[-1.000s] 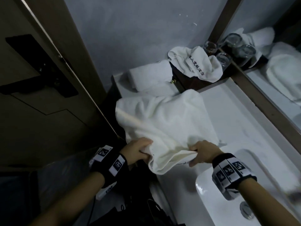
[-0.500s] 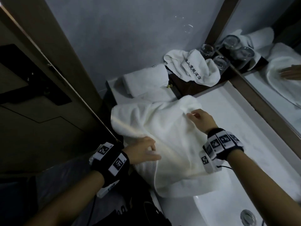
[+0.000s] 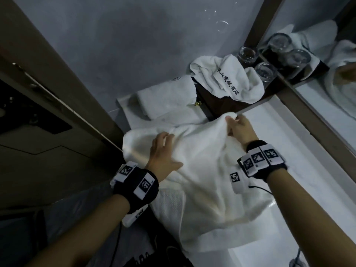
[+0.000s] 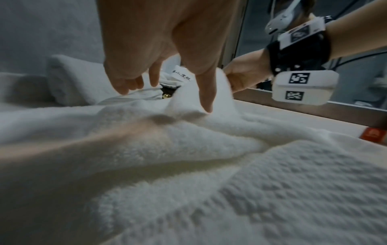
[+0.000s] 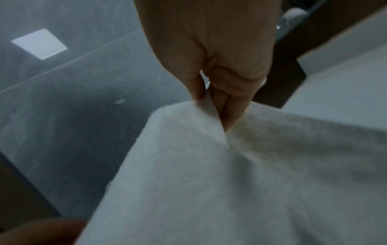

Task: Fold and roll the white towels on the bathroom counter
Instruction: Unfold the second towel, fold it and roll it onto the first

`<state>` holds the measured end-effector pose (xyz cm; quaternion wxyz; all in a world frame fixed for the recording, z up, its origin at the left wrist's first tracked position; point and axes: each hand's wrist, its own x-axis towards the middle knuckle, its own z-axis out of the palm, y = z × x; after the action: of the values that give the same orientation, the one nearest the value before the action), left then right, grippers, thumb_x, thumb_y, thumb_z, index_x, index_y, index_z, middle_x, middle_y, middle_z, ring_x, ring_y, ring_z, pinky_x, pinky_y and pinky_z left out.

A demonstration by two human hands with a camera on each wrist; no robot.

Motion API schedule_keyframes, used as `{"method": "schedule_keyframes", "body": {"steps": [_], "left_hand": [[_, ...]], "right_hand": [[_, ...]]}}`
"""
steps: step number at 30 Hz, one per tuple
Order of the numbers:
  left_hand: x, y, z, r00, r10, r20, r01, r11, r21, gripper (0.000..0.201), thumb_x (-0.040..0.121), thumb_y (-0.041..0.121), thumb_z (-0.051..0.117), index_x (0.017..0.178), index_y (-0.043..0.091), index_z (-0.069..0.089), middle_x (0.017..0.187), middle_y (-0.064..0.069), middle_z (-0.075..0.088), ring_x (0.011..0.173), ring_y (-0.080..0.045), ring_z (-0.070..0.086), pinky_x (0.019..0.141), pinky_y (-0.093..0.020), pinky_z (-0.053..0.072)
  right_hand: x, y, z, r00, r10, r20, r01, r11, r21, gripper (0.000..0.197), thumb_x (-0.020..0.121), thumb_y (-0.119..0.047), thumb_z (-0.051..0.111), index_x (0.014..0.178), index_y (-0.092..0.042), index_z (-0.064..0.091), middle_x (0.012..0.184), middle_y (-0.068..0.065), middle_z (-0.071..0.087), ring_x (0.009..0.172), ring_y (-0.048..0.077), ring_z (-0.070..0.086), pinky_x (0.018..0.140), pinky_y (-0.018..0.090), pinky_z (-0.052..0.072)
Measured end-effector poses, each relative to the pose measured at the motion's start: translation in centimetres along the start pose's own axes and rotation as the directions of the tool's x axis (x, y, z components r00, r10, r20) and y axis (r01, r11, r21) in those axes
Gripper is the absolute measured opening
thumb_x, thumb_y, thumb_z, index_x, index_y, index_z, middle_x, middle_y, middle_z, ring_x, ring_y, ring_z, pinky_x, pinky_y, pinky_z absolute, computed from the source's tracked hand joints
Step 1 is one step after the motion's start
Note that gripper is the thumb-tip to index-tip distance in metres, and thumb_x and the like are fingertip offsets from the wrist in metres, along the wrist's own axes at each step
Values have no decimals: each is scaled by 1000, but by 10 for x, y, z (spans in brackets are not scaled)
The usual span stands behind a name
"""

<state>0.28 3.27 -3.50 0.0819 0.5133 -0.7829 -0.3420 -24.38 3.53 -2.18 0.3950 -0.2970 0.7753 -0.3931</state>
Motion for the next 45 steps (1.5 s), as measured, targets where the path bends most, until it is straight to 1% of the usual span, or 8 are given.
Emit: {"method": "schedule_keyframes", "body": {"steps": [5, 12, 17, 25, 30, 35, 39, 45], "left_hand": [[16, -23, -12, 947, -198, -253, 199, 980, -21, 67, 82, 33, 65, 133, 3, 33, 140, -20, 28, 128, -34, 30, 107, -39, 24], [29, -66, -35, 774, -585, -243, 579, 809, -103, 59, 92, 29, 51, 130, -11, 30, 131, -39, 37, 115, -48, 45, 95, -47, 39], [33, -80, -40, 724, -684, -87, 584, 676, -450, 55, 90, 21, 56, 129, -11, 34, 134, -29, 45, 122, -40, 45, 99, -42, 39], [42, -51, -60, 864, -423, -273, 191, 777, -599, 33, 88, 8, 58, 118, -3, 51, 120, -23, 57, 109, -34, 55, 85, -33, 46], [63, -21, -76, 865, -321, -384, -19, 746, -666, 42, 88, 12, 58, 127, 6, 46, 126, -9, 53, 111, -17, 52, 79, -4, 46], [57, -30, -71, 849, -272, -452, 243, 962, -122, 69, 71, 5, 69, 132, 8, 36, 136, -23, 31, 126, -38, 32, 107, -41, 26], [15, -25, -28, 988, -3, -152, 8, 1000, 27, 47, 71, 25, 73, 115, 23, 57, 134, -7, 33, 127, -24, 26, 105, -29, 16], [-25, -20, 4, 979, 104, 174, -136, 975, 178, 52, 56, 59, 70, 95, 28, 55, 140, 7, 17, 123, -10, 16, 98, -36, 16]], "right_hand": [[5, -13, -38, 952, -98, -291, 167, 961, 220, 20, 88, -26, 60, 97, -17, 44, 94, 9, 58, 70, 15, 56, 65, 30, 47], [-6, 8, -57, 957, -146, 252, 177, 979, -103, 67, 77, -3, 71, 125, -40, 44, 69, -5, 60, 60, 11, 55, 58, 24, 48], [6, 15, -55, 936, -231, -265, 180, 963, -201, 37, 79, -3, 59, 109, -24, 64, 88, 1, 59, 81, 17, 53, 74, 25, 45], [-4, 31, -28, 886, -377, -270, 213, 849, -483, 57, 80, -4, 61, 133, -2, 40, 135, 23, 33, 124, 36, 35, 103, 29, 27], [-21, 28, 10, 748, -646, 154, 589, 538, -603, 46, 84, -1, 56, 129, -3, 50, 130, 22, 47, 120, 37, 44, 102, 37, 31], [0, 14, 24, 850, -499, 170, 470, 572, -672, 66, 75, -5, 68, 136, -9, 43, 136, 14, 45, 130, 33, 35, 105, 35, 20], [14, -2, 33, 869, -479, 125, 358, 434, -827, 44, 76, -6, 62, 119, -5, 50, 117, 17, 50, 108, 33, 43, 86, 35, 24], [12, -15, 40, 901, -411, 140, 326, 428, -843, 22, 82, -6, 58, 103, 0, 52, 110, 20, 51, 99, 35, 51, 62, 37, 31]]}}
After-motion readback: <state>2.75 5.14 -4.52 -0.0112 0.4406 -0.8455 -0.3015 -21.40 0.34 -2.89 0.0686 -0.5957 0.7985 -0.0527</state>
